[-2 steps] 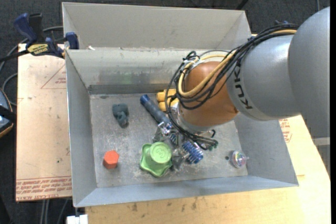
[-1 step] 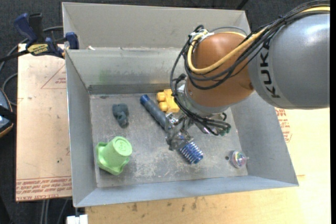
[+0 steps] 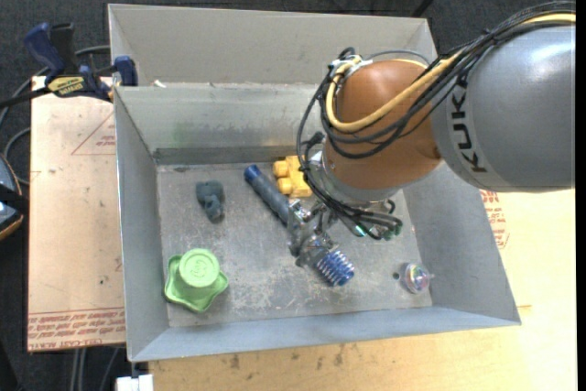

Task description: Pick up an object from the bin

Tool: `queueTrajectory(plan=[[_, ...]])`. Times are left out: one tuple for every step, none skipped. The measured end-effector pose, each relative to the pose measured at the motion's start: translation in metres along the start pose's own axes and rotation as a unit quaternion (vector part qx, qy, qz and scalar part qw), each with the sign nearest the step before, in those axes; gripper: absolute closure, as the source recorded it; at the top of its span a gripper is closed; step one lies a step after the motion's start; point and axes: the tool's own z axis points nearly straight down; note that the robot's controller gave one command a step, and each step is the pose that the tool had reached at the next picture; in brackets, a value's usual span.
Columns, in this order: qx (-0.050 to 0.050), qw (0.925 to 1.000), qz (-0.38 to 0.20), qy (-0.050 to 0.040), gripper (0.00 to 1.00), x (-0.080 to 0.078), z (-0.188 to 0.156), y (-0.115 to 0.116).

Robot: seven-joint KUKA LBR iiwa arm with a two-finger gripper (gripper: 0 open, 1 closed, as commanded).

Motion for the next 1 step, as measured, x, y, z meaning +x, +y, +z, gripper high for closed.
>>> queueTrajectory(plan=[[-0.001, 0.9971, -0.076, 0.0028, 0.00, 0.0318, 0.0509, -0.0317]])
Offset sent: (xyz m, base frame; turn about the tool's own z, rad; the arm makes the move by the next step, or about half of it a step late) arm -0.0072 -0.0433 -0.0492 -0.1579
